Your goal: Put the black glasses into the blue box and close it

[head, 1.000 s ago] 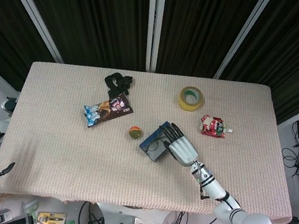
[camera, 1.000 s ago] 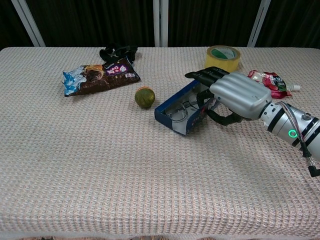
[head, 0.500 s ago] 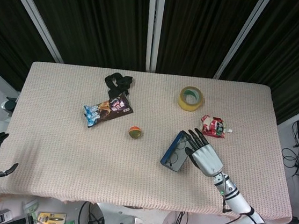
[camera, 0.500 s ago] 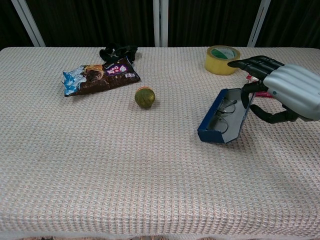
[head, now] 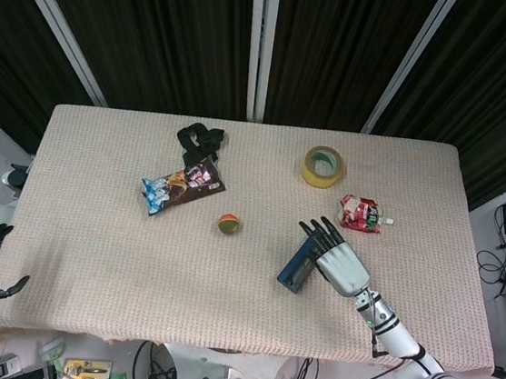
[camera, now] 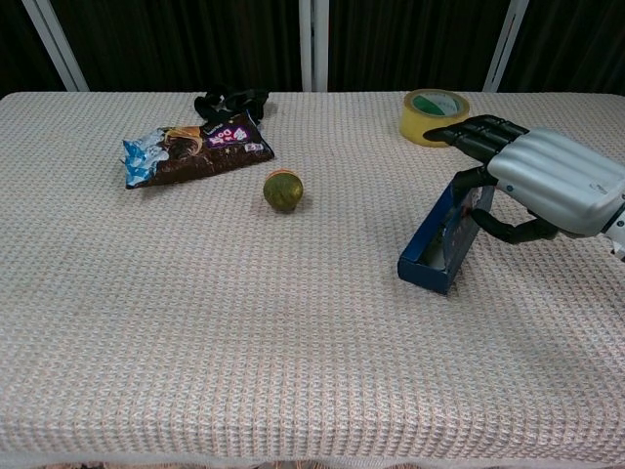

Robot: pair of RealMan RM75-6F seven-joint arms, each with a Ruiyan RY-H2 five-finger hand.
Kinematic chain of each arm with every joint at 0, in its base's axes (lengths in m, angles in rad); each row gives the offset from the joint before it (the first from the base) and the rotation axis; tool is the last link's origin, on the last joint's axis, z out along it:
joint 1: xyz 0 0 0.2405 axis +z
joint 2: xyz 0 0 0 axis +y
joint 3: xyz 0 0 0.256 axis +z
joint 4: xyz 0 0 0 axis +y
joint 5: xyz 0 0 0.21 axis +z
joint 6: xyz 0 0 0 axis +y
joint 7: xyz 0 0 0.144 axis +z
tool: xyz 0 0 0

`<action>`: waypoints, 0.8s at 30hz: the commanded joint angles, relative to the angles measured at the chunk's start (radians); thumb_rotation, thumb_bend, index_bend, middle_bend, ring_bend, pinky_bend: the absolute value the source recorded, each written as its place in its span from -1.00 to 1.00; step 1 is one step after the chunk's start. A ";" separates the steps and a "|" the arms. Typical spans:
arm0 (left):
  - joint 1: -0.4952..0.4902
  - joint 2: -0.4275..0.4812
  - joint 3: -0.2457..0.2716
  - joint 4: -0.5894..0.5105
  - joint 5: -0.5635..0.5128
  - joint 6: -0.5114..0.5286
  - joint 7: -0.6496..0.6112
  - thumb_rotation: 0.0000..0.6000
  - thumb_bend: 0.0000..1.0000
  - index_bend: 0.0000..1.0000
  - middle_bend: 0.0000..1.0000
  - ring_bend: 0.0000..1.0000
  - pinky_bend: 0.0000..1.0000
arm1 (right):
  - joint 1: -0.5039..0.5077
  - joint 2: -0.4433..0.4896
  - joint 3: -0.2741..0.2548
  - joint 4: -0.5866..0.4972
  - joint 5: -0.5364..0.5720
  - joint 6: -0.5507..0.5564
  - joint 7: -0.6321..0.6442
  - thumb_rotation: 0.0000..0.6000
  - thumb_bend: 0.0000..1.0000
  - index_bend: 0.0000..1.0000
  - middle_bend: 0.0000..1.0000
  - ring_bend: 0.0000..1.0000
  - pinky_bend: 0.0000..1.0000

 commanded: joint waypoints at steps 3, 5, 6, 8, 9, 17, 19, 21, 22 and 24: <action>0.000 -0.001 -0.001 0.006 -0.002 -0.002 -0.006 -0.02 -0.60 -0.84 -0.86 -0.82 -0.53 | 0.019 -0.047 0.005 0.069 -0.009 -0.004 0.032 1.00 -0.17 0.68 -0.94 -1.00 -1.00; 0.000 -0.003 -0.001 0.009 -0.003 -0.004 -0.009 -0.02 -0.60 -0.84 -0.86 -0.82 -0.53 | 0.023 -0.061 0.002 0.098 -0.015 -0.002 0.044 1.00 -0.24 0.36 -0.97 -1.00 -1.00; 0.000 -0.003 -0.001 0.011 -0.004 -0.005 -0.010 -0.02 -0.60 -0.84 -0.86 -0.82 -0.53 | 0.024 -0.069 0.001 0.114 -0.017 0.001 0.050 1.00 -0.28 0.10 -0.99 -1.00 -1.00; 0.000 -0.004 -0.001 0.014 -0.006 -0.006 -0.013 -0.01 -0.60 -0.84 -0.86 -0.82 -0.53 | 0.026 -0.081 0.001 0.135 -0.019 0.007 0.060 1.00 -0.35 -0.64 -1.00 -1.00 -1.00; 0.000 -0.004 -0.002 0.015 -0.006 -0.007 -0.013 -0.01 -0.60 -0.84 -0.86 -0.83 -0.53 | 0.027 -0.087 0.003 0.145 -0.019 0.012 0.068 1.00 -0.38 -0.88 -1.00 -1.00 -1.00; -0.004 -0.006 -0.003 0.017 -0.006 -0.010 -0.014 0.00 -0.60 -0.84 -0.87 -0.82 -0.53 | 0.039 -0.136 0.019 0.217 -0.019 0.072 0.142 1.00 -0.54 -1.00 -1.00 -1.00 -1.00; -0.004 -0.006 -0.003 0.016 -0.006 -0.011 -0.013 -0.01 -0.60 -0.84 -0.87 -0.83 -0.53 | 0.038 -0.143 0.023 0.230 -0.015 0.080 0.150 1.00 -0.56 -1.00 -1.00 -1.00 -1.00; -0.004 -0.006 -0.003 0.015 -0.005 -0.011 -0.011 -0.01 -0.60 -0.84 -0.87 -0.82 -0.53 | 0.036 -0.144 0.026 0.236 -0.011 0.088 0.153 1.00 -0.57 -1.00 -1.00 -1.00 -1.00; -0.004 -0.005 -0.003 0.013 -0.004 -0.010 -0.010 -0.01 -0.60 -0.84 -0.87 -0.82 -0.53 | 0.034 -0.141 0.028 0.236 -0.010 0.102 0.155 1.00 -0.57 -1.00 -1.00 -1.00 -1.00; -0.004 -0.004 -0.004 0.011 -0.002 -0.006 -0.008 -0.01 -0.60 -0.84 -0.87 -0.83 -0.53 | 0.027 -0.129 0.036 0.230 -0.007 0.137 0.158 1.00 -0.58 -1.00 -1.00 -1.00 -1.00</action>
